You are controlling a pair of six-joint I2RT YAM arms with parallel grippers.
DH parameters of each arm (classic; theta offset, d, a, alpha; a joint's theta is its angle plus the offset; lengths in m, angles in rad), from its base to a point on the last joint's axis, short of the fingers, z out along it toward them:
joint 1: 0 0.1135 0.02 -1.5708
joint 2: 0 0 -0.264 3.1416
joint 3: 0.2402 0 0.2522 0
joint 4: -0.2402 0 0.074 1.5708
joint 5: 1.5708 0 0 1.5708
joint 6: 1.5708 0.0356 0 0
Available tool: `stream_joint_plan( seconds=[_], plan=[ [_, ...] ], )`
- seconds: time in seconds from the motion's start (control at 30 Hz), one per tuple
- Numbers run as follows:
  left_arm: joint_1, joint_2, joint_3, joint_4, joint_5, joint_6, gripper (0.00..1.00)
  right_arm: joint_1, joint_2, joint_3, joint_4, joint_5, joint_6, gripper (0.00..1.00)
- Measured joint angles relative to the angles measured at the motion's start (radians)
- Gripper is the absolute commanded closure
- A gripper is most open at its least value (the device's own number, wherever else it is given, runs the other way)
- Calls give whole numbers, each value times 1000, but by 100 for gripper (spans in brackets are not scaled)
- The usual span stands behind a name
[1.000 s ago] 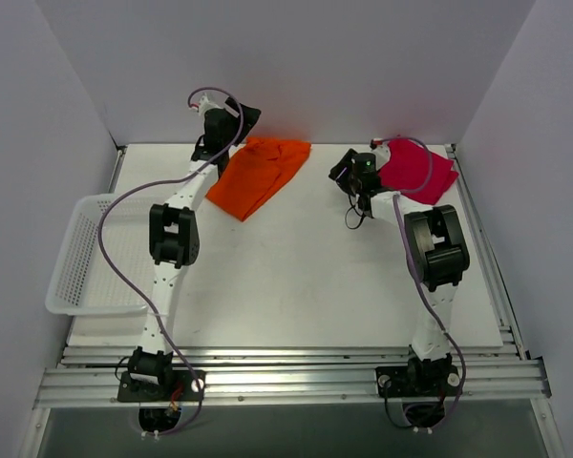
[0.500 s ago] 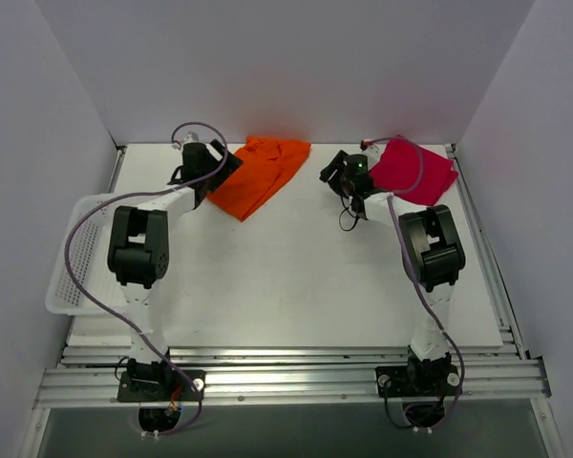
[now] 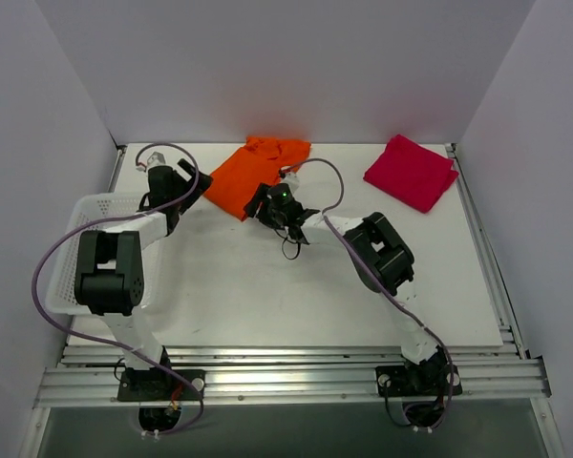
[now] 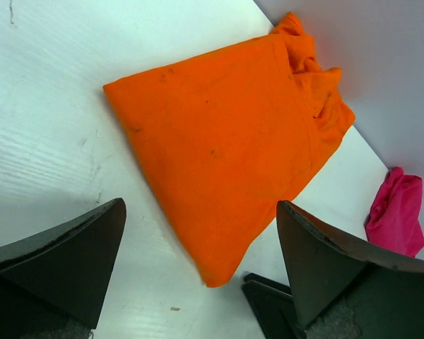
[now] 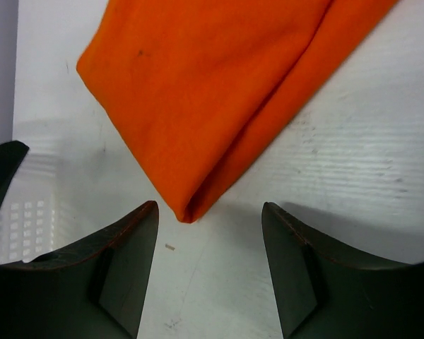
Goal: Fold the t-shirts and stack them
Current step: Fold the folded rectangular tshirt in 1/3 of the way
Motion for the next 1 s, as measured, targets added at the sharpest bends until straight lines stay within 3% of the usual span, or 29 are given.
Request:
stream_joint_plan(
  seconds=[0.4,0.47,0.5,0.63,0.83,1.0],
  plan=[
    [77,-84,-70,45,54,-1,3,55,142,173,-14,-4,52,46],
    [86,-85,-74,55,64,-1,3,55,171,216,-19,-5,57,59],
    [90,-85,-75,61,73,-2,3,55,184,230,-19,-4,58,74],
    [101,-85,-83,82,98,-2,3,55,214,251,-34,-5,68,100],
    [113,-85,-90,103,124,-4,3,48,217,245,-23,-5,66,100],
    [112,-115,-111,96,119,-3,3,41,93,57,-5,31,63,100]
  ],
)
